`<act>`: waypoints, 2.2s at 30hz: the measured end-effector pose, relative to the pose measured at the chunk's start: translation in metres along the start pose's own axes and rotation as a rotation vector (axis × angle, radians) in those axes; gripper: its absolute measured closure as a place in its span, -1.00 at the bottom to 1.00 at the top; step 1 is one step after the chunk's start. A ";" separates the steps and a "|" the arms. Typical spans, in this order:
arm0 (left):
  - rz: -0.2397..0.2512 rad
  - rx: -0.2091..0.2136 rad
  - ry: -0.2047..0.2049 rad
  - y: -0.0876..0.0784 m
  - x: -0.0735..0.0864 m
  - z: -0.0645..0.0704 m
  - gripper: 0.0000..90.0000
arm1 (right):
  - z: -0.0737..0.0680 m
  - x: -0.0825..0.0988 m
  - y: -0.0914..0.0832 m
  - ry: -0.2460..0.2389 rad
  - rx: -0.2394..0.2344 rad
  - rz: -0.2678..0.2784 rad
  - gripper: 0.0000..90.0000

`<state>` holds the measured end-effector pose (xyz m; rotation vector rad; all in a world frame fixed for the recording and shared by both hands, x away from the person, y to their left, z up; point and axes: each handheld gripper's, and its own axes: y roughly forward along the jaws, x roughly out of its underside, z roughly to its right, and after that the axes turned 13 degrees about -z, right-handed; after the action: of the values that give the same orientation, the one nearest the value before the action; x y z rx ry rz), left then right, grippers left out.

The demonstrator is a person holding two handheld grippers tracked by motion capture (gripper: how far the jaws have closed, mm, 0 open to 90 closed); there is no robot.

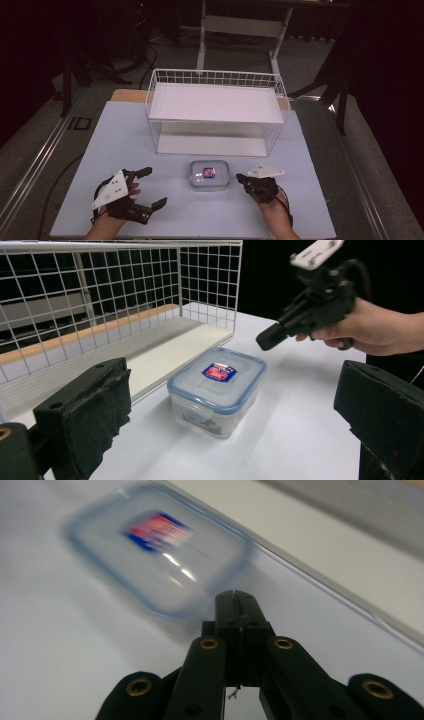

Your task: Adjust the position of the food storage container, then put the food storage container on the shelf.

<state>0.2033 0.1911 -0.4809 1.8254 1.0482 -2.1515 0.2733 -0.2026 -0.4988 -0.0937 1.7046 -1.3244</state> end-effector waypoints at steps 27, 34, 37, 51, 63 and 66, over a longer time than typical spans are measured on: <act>-0.013 0.021 0.000 0.003 0.002 0.002 -0.94 | -0.015 -0.015 0.053 0.019 -0.064 -0.076 1.00; -0.014 0.024 0.000 0.003 0.002 0.002 -0.94 | -0.018 -0.022 0.058 0.013 -0.078 -0.079 1.00; -0.014 0.024 -0.001 0.003 0.002 0.002 -0.94 | -0.016 -0.022 0.056 0.012 -0.069 -0.071 1.00; -0.054 0.023 -0.006 0.008 0.003 0.001 -0.94 | -0.014 -0.011 -0.013 0.004 -0.052 0.112 -0.18; -0.061 0.036 0.001 0.007 -0.023 0.006 -0.94 | -0.030 -0.023 -0.040 -0.130 -0.135 0.146 -0.64; -0.086 0.043 0.005 0.009 -0.030 0.004 -0.94 | -0.031 -0.025 -0.043 -0.127 -0.142 0.183 -0.53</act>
<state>0.2123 0.1729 -0.4575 1.8378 1.1101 -2.2353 0.2466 -0.1841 -0.4503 -0.0994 1.6557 -1.0408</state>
